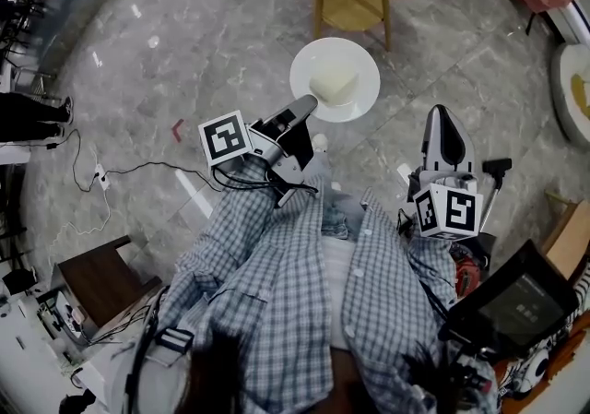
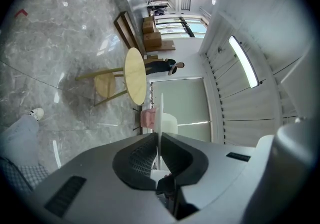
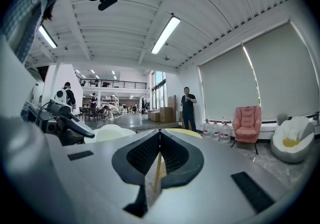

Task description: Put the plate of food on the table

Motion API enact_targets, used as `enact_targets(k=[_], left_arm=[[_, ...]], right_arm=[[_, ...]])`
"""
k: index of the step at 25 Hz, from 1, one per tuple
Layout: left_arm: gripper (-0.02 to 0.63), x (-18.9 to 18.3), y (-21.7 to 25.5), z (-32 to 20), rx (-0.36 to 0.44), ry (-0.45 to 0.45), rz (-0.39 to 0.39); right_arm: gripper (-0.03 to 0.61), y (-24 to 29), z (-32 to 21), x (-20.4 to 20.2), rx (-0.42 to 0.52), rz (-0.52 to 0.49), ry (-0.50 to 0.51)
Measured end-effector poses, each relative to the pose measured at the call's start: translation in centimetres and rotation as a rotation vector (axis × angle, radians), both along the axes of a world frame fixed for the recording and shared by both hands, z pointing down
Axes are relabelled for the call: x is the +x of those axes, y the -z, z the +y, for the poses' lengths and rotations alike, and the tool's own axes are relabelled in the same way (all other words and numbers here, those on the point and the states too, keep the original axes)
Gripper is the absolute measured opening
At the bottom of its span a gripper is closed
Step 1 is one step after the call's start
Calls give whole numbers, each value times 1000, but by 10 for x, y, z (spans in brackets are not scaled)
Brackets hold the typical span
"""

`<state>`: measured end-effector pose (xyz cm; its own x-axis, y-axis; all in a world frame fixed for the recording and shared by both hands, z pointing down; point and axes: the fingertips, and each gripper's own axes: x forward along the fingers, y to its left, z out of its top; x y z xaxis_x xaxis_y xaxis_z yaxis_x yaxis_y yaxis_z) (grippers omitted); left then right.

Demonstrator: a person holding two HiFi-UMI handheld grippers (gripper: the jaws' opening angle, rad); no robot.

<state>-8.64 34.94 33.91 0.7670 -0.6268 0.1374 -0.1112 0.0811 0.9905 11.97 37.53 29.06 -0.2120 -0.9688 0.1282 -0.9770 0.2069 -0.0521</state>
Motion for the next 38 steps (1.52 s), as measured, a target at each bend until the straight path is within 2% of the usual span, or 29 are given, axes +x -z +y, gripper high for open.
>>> enact_targets(k=[10,15,38], left_arm=[[20,4,-4,-44,-5,-24,3],[20,5,-2,-70,-24,-30,37],[20,-5,-14,-180,-35,-84,44]], right_arm=[[8,-1,-44,-3,-3,2,-3],[8,1,-69,-5,-3,2,-7],[8,-5,-170,-24,-10,38,-40]])
